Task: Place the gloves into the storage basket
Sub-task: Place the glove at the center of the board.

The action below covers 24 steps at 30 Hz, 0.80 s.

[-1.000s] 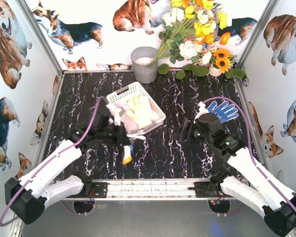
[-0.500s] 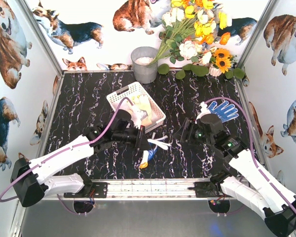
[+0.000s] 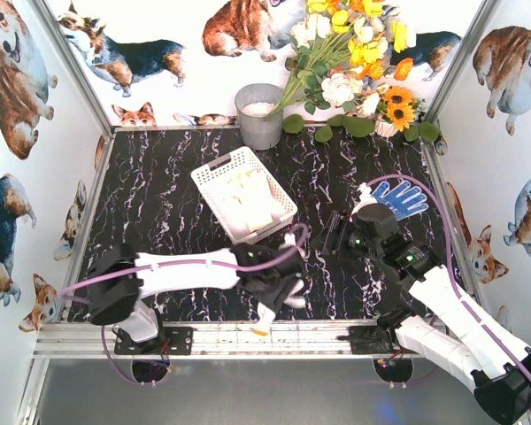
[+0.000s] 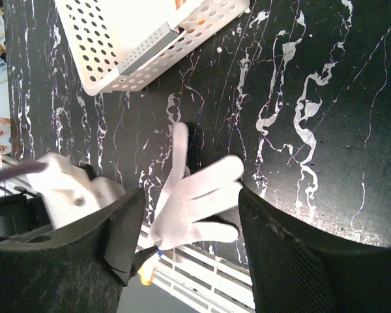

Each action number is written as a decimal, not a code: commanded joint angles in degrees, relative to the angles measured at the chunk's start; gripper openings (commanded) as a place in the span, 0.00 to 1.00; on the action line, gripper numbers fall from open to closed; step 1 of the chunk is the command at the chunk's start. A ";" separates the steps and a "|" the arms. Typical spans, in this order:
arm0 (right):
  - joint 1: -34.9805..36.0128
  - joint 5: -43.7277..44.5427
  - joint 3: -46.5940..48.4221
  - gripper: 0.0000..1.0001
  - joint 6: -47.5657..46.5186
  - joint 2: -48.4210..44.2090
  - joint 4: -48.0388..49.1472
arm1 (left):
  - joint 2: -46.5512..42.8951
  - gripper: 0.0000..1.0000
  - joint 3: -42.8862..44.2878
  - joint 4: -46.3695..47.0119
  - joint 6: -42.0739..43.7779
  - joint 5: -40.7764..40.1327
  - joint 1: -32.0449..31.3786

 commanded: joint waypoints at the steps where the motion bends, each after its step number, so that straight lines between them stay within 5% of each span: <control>1: -0.35 -0.07 0.18 0.62 -0.15 -0.74 1.25 | -0.10 0.60 2.03 -0.64 -0.70 -2.62 -1.48; 5: -0.31 -1.36 -0.33 0.62 0.26 -0.27 0.20 | -4.37 0.71 0.30 1.39 -2.28 -3.56 -1.27; 10: -0.29 -3.78 -3.67 0.58 3.85 0.13 1.37 | -10.08 0.69 -4.90 4.41 -5.99 -3.48 -0.01; 17: 2.60 -5.96 -7.47 0.49 8.56 3.02 0.58 | -16.23 0.56 -13.72 17.48 -11.91 3.14 2.63; 24: 8.93 -5.53 -10.43 0.38 13.56 9.00 2.01 | -12.67 0.37 -18.39 27.60 -14.61 7.67 2.74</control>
